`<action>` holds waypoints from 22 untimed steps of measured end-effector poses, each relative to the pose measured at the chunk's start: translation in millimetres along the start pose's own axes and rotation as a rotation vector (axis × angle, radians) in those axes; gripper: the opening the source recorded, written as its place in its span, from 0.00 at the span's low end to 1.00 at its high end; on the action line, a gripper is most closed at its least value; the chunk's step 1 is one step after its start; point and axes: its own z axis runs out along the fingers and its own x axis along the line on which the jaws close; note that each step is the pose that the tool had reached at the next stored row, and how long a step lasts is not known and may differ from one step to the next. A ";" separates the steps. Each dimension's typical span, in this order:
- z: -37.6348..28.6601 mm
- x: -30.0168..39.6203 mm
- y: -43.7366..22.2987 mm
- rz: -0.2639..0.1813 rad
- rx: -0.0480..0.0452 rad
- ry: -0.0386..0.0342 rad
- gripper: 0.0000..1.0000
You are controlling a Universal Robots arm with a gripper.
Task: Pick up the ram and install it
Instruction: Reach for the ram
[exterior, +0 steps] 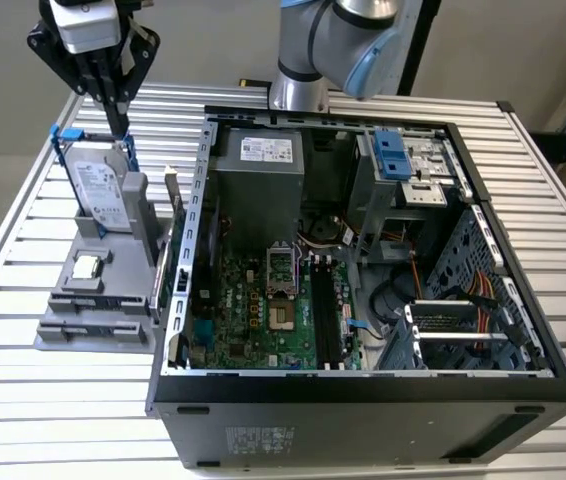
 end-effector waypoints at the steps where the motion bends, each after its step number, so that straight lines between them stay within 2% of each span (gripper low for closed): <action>1: 0.1 0.6 -0.1 0.000 -0.0002 -0.0002 0.00; 13: 0.3 7.3 -0.5 0.000 -0.0001 -0.0001 0.00; 22: 0.2 17.0 -1.2 0.000 0.0000 0.0000 0.00</action>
